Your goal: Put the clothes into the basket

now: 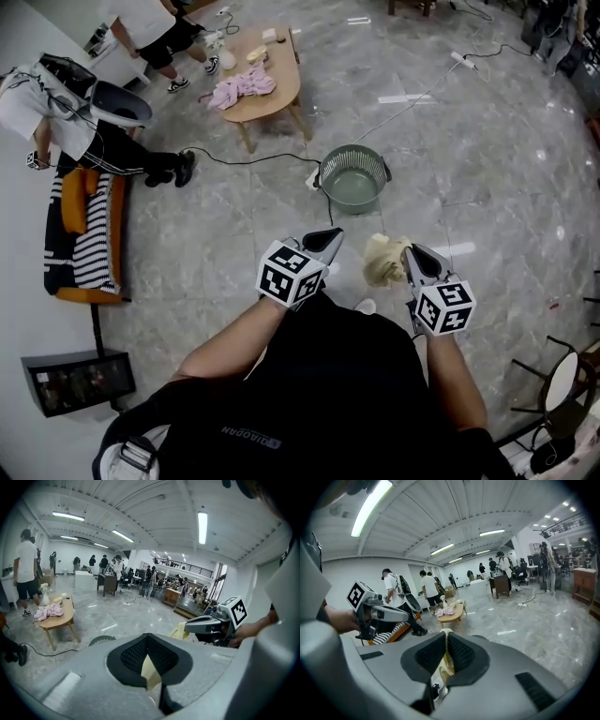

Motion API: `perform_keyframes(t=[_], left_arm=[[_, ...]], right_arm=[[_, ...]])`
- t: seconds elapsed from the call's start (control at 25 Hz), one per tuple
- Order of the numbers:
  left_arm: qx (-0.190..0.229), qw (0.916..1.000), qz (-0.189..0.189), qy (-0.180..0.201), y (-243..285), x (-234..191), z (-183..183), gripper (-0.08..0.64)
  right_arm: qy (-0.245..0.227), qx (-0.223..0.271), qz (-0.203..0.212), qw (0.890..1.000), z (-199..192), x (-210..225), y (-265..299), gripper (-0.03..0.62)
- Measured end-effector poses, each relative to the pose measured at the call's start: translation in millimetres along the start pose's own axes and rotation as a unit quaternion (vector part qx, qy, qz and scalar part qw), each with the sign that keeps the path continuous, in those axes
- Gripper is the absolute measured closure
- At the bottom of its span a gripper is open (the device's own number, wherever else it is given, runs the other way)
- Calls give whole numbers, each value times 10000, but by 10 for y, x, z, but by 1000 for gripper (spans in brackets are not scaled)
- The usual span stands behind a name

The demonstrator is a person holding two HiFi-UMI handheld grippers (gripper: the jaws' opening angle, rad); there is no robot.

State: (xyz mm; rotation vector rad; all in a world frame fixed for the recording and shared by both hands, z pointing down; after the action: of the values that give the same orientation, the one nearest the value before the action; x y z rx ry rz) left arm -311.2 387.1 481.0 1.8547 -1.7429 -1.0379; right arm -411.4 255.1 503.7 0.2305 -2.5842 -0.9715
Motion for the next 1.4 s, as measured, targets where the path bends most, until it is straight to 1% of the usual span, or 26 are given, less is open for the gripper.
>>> perform_keyframes(t=[0.12,0.44,0.6,0.88,1.0,1.12,1.24,1.4], left_arm=[[-40,9999,-77,-80,-17,-248,9,560],[-109,9992,-397,2,-61,-1086,186,560],[-145,9982,-575,105,-58,-1532,327,560],[-510,9952,-820,175,-70,-2259,304,560],[-613,9934,-936,270,-90,-2486,275,560],[-711,9924,-957,303,-89,-2755,236,560],[-782,9925,-918,194,-41,-2972,214,560],[-780,9931,-877,-10,51,-3149,227,560]], right_arm=[[44,-77,-38,10000,158,-56,180,558],[436,-337,-185,9983,456,-348,851,558],[661,-390,-386,9963,673,-386,1166,559],[984,-274,-726,9921,1125,-475,1625,559],[1195,-133,-838,9892,1325,-446,1813,559],[1480,40,-943,9845,1546,-359,2014,559],[1613,145,-1059,9811,1758,-233,2171,560],[1571,153,-1124,9811,1991,-38,2381,558]])
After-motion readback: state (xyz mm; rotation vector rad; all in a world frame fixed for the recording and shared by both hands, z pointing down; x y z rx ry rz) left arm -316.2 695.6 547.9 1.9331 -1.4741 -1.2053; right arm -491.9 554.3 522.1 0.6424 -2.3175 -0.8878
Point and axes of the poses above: the fingertips, and each gripper's own axes: y forward along the fingers, x to its right, z out of its top, the point moved 2 cm from there along -y, backward along the fingers, and after that the axes turned 15 degrees about -x, right-handed, at the moved point
